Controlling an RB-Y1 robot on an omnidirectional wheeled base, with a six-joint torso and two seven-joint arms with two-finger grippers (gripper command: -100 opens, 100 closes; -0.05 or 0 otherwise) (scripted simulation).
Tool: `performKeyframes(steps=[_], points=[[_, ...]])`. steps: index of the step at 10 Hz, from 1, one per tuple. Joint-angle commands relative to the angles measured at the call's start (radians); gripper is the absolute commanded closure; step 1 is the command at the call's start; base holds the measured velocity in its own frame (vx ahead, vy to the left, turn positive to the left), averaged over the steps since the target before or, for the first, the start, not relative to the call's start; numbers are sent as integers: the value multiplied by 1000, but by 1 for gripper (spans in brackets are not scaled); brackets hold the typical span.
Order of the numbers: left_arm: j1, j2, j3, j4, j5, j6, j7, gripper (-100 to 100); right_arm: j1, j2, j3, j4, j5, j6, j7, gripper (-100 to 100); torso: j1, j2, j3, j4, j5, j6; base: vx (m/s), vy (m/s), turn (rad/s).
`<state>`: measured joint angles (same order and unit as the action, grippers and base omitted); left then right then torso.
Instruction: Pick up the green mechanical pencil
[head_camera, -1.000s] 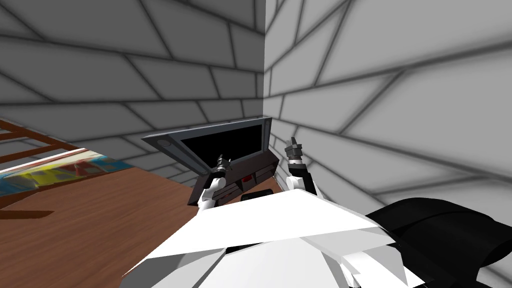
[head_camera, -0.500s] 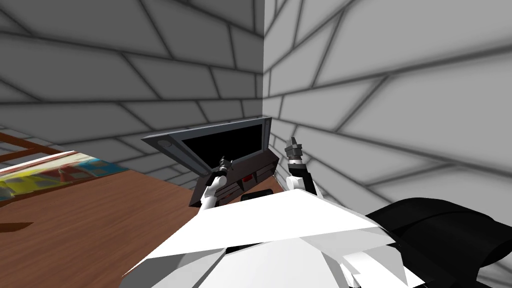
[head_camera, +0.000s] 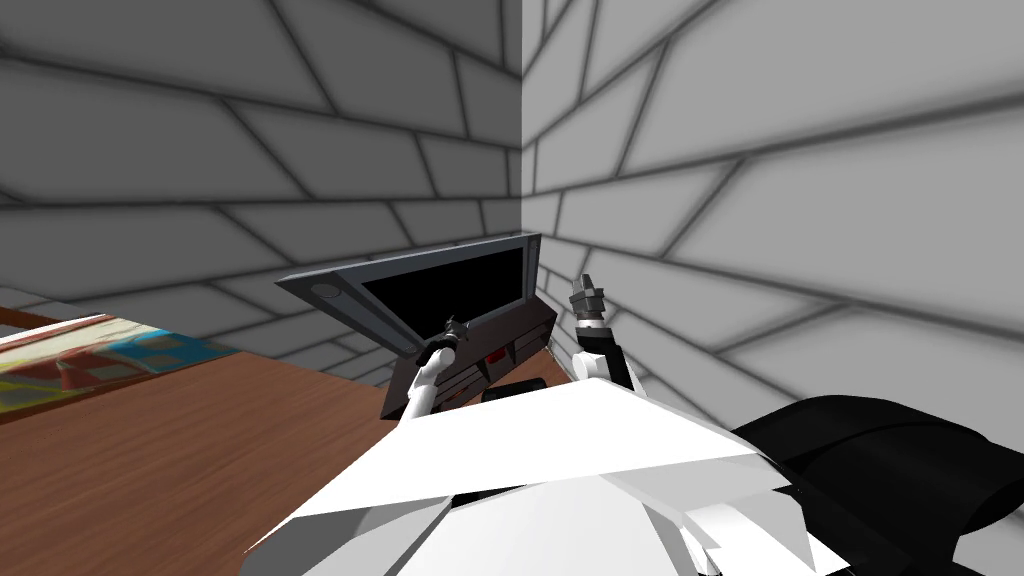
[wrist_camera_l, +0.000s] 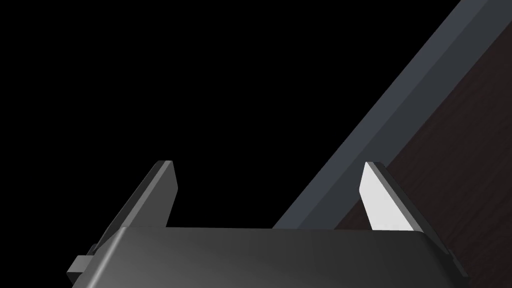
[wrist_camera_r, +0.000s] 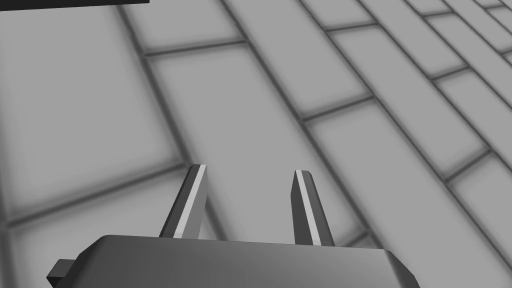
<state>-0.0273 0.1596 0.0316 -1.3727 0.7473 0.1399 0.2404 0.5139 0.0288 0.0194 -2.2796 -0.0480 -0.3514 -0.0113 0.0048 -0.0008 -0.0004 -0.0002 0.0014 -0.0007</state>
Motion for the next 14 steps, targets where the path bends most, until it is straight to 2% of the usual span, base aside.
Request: performKeyframes(steps=[1,2,4,5,6,7,9,11,12,13,14], points=[[-32,6,-1,50,46,24,16,-100,0,0,0,0,0,0,0,0,0,0,0,0,0,0,-34,68,-111],[-32,6,-1,74,46,24,16,-100,0,0,0,0,0,0,0,0,0,1,0,0,0,0,-27,56,-59],[-85,9,7,150,114,76,41,-100,0,0,0,0,0,0,0,0,-1,1,0,0,0,0,-33,83,-143],[-85,9,7,174,114,76,41,-100,0,0,0,0,0,0,0,0,1,1,1,0,0,0,-28,90,-56],[-110,12,11,204,146,101,53,-100,0,0,0,0,0,0,0,0,1,1,0,0,0,0,-42,88,-82],[-110,12,11,223,146,101,53,-100,0,0,0,0,0,0,0,0,1,1,1,0,0,0,-29,63,-68],[-157,19,18,297,207,148,75,-100,0,0,0,0,0,0,0,0,-1,0,0,0,0,0,-33,70,-106],[-157,19,18,315,207,148,75,-100,0,0,0,0,0,0,0,0,0,0,0,0,0,0,-17,52,-39],[-179,23,22,351,235,170,86,-100,0,0,0,0,0,0,0,0,-2,-1,0,0,-1,0,-18,32,-75],[-179,23,22,358,235,170,86,-100,0,0,0,0,0,0,0,0,-3,-1,0,0,-1,0,-21,36,-59],[-200,28,25,395,261,190,95,-100,0,0,0,0,0,0,0,0,-3,-1,0,0,-1,0,-26,47,-84]])
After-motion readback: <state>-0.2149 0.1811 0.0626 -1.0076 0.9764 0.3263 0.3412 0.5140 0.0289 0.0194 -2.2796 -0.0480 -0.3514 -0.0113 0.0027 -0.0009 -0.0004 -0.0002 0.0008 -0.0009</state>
